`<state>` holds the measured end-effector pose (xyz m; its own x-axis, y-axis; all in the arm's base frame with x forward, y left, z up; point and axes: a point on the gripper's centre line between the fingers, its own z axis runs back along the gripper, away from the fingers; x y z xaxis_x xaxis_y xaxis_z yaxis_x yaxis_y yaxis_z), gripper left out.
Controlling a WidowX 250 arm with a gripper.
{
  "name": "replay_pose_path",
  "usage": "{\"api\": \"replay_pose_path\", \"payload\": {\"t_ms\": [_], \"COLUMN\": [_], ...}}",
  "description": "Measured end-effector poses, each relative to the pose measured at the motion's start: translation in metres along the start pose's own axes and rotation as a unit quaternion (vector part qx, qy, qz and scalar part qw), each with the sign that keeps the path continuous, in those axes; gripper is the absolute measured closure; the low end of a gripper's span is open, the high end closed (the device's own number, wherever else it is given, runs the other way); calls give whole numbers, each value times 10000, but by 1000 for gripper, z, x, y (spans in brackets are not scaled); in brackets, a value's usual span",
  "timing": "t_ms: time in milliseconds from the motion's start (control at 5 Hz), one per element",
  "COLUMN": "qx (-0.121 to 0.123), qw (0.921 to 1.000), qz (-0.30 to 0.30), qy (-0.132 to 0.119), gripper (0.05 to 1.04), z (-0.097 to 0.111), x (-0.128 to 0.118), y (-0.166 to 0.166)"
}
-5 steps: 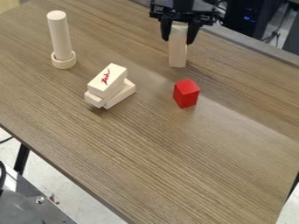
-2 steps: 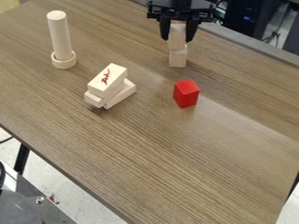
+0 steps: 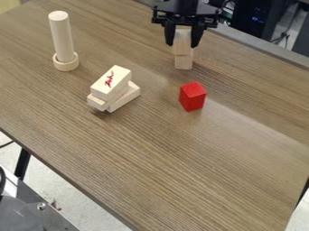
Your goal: Put the rectangular block on top of the other block
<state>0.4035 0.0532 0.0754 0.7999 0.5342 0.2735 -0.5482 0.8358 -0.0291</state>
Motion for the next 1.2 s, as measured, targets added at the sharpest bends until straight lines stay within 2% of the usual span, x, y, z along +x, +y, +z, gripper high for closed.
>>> {"api": "replay_pose_path", "payload": {"t_ms": [1200], "qx": [-17], "qw": [9999], "qz": [-120], "qy": [-97], "gripper": [521], "z": [-3], "x": [2], "y": [-15]}}
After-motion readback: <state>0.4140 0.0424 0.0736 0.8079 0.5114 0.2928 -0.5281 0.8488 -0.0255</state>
